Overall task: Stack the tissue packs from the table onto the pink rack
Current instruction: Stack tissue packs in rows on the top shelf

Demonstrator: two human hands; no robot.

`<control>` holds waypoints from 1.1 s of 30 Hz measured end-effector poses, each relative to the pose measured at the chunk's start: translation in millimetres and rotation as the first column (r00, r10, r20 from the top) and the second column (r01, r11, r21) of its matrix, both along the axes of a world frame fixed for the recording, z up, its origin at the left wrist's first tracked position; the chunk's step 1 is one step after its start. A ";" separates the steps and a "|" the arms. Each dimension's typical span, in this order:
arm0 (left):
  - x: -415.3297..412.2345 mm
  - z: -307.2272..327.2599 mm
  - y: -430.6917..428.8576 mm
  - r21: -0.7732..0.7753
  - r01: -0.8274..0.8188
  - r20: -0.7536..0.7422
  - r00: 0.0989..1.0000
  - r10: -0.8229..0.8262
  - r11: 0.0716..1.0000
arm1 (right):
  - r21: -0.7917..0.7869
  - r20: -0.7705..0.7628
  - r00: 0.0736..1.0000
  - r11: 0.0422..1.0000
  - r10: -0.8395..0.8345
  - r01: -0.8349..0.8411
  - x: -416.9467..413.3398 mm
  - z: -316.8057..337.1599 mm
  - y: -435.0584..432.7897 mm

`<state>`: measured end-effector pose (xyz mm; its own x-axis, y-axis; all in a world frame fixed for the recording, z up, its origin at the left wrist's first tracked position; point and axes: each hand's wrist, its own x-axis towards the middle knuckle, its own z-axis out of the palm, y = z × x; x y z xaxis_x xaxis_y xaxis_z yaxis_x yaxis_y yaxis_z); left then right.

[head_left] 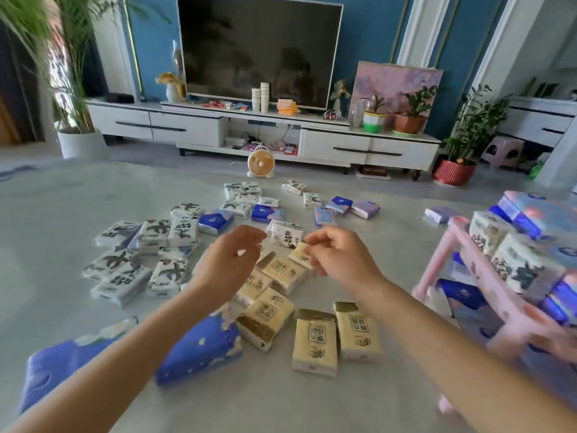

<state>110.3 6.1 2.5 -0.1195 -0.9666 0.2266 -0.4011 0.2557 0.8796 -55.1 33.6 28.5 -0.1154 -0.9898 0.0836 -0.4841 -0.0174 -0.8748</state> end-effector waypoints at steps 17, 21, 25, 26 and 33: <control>-24.9 -36.8 -194.7 0.001 -0.114 0.483 0.870 0.100 0.993 | 0.005 -0.623 0.733 0.936 -0.273 0.352 -39.3 -86.6 -205.2; -48.9 -42.1 -220.3 0.025 -0.212 0.661 0.737 0.143 0.977 | -0.094 -0.616 0.707 0.923 -0.348 0.372 -48.5 -95.6 -215.2; -69.0 -42.0 -232.5 0.088 -0.336 0.749 0.643 0.160 0.938 | -0.156 -0.588 0.704 0.910 -0.398 0.385 -53.0 -98.8 -214.5; -72.1 -41.7 -235.0 0.107 -0.347 0.748 0.645 0.154 0.932 | -0.160 -0.566 0.713 0.904 -0.414 0.398 -52.9 -99.2 -214.3; -48.1 -16.1 -215.0 0.146 -0.269 0.612 0.780 0.127 0.952 | -0.275 -0.161 0.859 0.858 -0.486 0.433 -43.2 -83.7 -190.9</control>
